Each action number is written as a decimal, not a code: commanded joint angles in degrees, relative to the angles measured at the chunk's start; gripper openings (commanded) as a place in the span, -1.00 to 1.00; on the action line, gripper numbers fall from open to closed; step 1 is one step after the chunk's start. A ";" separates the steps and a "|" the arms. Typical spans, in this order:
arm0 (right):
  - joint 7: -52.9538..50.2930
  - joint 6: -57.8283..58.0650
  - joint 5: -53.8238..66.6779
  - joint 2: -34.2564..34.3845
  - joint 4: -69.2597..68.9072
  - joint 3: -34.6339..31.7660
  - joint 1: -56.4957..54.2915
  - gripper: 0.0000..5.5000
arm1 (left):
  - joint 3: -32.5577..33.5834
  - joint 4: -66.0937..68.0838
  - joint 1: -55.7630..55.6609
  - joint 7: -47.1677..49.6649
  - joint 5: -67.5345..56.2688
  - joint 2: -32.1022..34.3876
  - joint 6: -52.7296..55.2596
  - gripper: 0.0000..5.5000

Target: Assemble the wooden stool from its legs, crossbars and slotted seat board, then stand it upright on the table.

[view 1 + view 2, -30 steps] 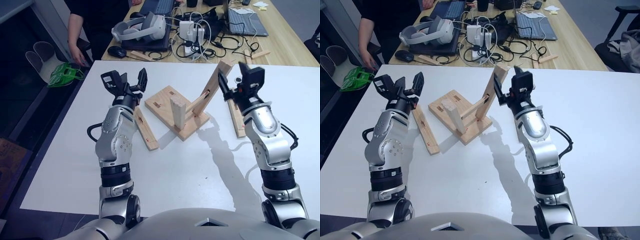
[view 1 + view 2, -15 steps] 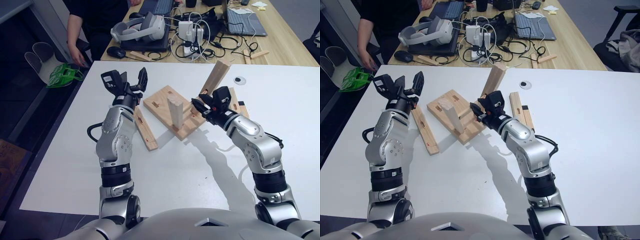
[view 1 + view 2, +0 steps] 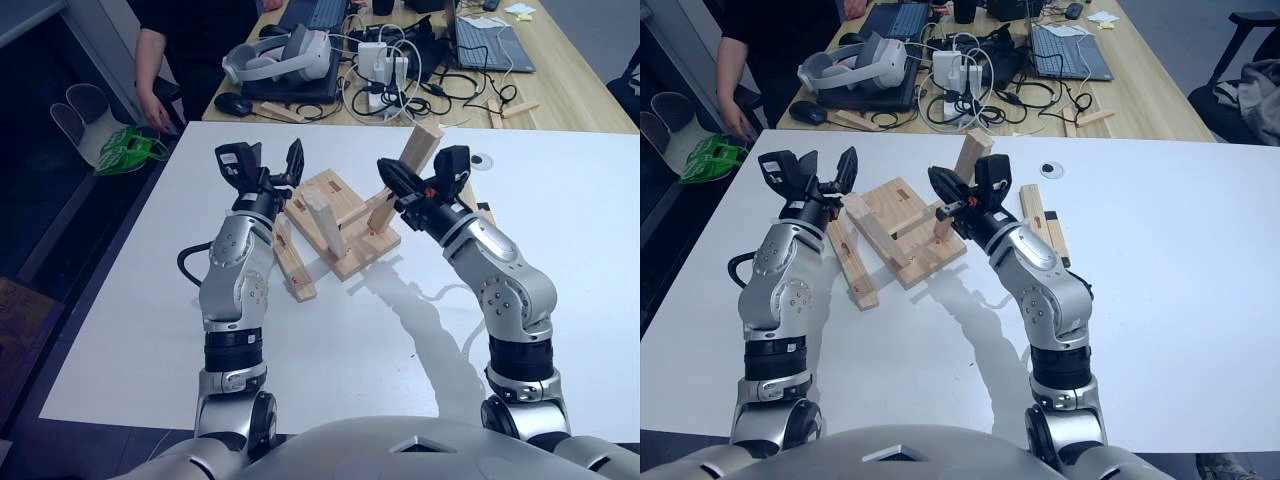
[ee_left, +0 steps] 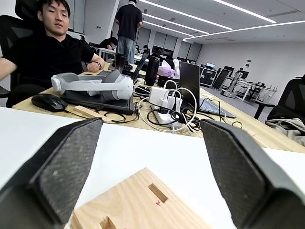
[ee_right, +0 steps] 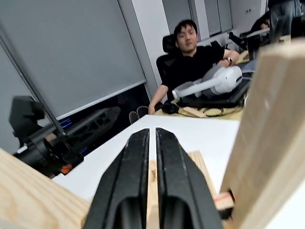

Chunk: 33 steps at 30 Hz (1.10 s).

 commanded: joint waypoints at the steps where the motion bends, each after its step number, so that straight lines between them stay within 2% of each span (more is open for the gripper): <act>1: -4.76 -1.76 0.95 2.36 -0.95 -3.89 -3.85 -0.91 | -5.80 -1.31 0.86 -0.52 0.04 -4.11 1.48 0.38; 5: -10.13 -4.69 1.56 3.99 2.35 -9.43 -10.03 -0.91 | -19.39 -2.10 1.79 -4.16 1.23 -8.93 5.41 0.38; 9: -12.59 -7.13 1.62 3.26 3.97 -12.73 -13.47 -0.91 | -22.91 4.64 -5.74 -3.87 3.08 -13.30 5.21 0.38; 11: -12.80 -8.01 1.57 2.76 4.50 -13.35 -14.02 -0.91 | -22.60 6.87 -8.91 -3.20 3.57 -14.85 3.45 0.38; 16: -13.04 -11.14 -1.50 0.82 1.81 -11.84 -15.53 -0.91 | -18.50 8.14 -13.28 -1.31 4.08 -15.67 -0.92 0.38; 20: -11.30 -6.93 1.16 0.06 -3.47 -8.01 -17.98 -0.91 | -14.05 4.00 -14.95 0.47 2.36 -16.13 -2.89 0.38; 23: -10.22 0.54 5.23 -0.48 -7.46 -3.64 -19.07 -0.91 | -5.54 4.64 -18.67 5.14 1.53 -13.61 -6.37 0.38; 25: -7.99 5.22 3.40 -4.14 -10.14 2.94 -19.00 -0.91 | 2.12 9.51 -22.14 7.04 -0.06 -8.47 -8.88 0.38; 28: -3.93 9.58 3.71 -8.57 -11.76 6.49 -20.57 -0.91 | 9.00 15.04 -24.39 7.99 0.00 -1.48 -11.93 0.38; 30: 0.60 11.47 4.45 -11.84 -11.78 8.50 -21.83 -0.91 | 10.02 16.80 -24.29 8.92 2.00 0.91 -13.72 0.38; 33: 8.69 12.66 3.07 -19.05 -12.02 13.01 -22.39 -0.91 | 8.33 17.34 -22.87 9.82 4.20 0.54 -15.19 0.38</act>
